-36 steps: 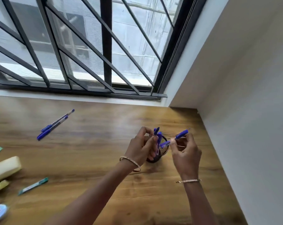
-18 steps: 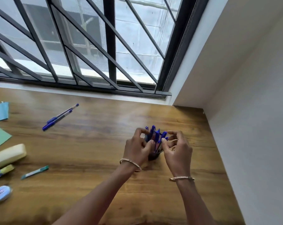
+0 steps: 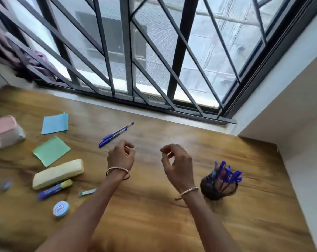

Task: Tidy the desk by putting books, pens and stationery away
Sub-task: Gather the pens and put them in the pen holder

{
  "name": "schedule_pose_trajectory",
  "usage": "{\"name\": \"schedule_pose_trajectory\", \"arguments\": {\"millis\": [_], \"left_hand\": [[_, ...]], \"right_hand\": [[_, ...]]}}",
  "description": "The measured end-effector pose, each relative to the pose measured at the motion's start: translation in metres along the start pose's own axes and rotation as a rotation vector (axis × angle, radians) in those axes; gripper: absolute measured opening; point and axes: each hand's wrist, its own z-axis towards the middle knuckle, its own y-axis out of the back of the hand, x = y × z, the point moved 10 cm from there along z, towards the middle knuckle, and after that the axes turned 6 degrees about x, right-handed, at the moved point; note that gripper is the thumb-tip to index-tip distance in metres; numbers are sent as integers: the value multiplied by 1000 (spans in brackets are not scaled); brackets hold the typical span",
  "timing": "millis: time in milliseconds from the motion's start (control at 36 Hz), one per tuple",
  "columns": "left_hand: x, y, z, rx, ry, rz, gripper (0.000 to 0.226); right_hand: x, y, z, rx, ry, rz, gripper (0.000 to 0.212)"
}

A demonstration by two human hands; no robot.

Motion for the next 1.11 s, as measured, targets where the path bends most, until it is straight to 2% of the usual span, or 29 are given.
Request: {"name": "schedule_pose_trajectory", "arguments": {"millis": [167, 278, 389, 500, 611, 778, 944, 1111], "left_hand": [[41, 45, 52, -13, 68, 302, 20], [62, 50, 80, 46, 51, 486, 40], [78, 49, 96, 108, 59, 530, 38], [87, 49, 100, 121, 45, 480, 24], [88, 52, 106, 110, -5, 455, 19], [91, 67, 104, 82, -29, 322, 17], [93, 80, 96, 76, 6, -17, 14], [81, 101, 82, 3, -14, -254, 14]], "right_hand": [[14, -104, 49, 230, 29, -59, 17], [21, -155, 84, 363, 25, -132, 28], [26, -194, 117, 435, 55, -233, 41], [26, -225, 140, 506, 91, -338, 42], [26, -246, 148, 621, 130, -457, 35], [22, -237, 150, 547, 143, -532, 25], [15, -226, 133, 430, 138, -627, 10], [3, -206, 107, 379, 94, -727, 9]]}}
